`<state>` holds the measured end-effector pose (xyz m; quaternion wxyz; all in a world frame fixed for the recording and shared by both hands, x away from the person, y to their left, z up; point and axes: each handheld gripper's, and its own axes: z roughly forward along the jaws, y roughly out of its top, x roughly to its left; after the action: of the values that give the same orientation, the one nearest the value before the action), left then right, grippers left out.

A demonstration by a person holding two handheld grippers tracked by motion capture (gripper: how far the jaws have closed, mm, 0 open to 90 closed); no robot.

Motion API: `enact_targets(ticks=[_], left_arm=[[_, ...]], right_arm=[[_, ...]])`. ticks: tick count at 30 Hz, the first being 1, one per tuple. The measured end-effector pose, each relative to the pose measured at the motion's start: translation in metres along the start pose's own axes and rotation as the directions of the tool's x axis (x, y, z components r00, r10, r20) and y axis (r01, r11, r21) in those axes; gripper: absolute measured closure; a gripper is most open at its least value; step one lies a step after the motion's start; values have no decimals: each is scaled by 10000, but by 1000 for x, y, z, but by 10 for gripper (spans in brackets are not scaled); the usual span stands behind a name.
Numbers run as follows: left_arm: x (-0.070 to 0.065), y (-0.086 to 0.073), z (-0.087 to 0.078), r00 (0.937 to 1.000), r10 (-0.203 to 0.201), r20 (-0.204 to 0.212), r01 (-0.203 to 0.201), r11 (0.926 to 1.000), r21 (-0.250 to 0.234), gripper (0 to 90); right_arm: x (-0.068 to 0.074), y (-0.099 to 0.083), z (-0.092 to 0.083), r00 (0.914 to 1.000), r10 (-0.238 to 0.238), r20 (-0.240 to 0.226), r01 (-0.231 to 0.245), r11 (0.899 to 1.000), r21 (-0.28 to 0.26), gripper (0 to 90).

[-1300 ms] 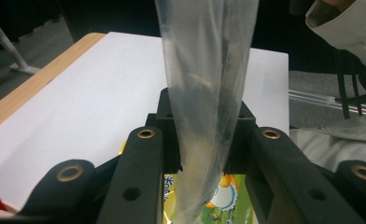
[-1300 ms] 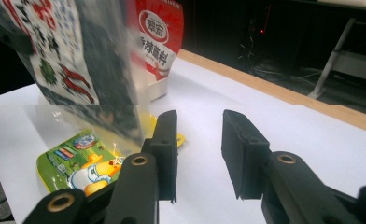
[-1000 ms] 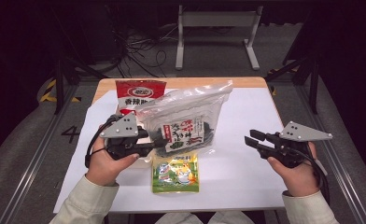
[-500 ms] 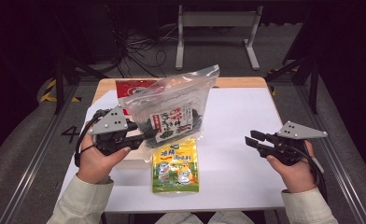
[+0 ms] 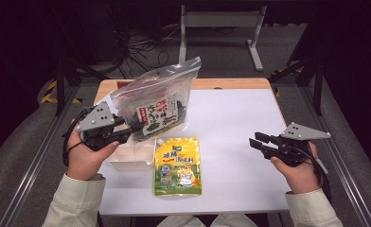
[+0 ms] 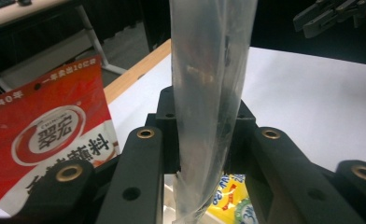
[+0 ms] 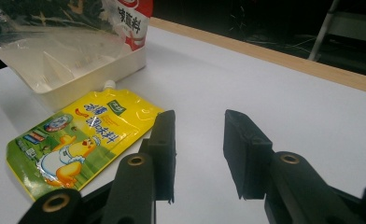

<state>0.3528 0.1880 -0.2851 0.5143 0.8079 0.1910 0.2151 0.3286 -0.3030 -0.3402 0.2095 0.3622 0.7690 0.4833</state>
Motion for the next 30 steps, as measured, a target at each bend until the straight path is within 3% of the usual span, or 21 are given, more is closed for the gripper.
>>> enact_targets(ticks=[17, 30], left_arm=[[27, -20, -11, 9993, -126, -341, 125, 9999, -40, 740], [42, -36, -15, 9980, -136, -621, 143, 9998, 116, 740]], right_arm=[[-1, -3, 2, 10000, 91, -8, -91, 9999, 56, 632], [-2, -4, 5, 9995, -301, 92, 298, 9991, 306, 617]])
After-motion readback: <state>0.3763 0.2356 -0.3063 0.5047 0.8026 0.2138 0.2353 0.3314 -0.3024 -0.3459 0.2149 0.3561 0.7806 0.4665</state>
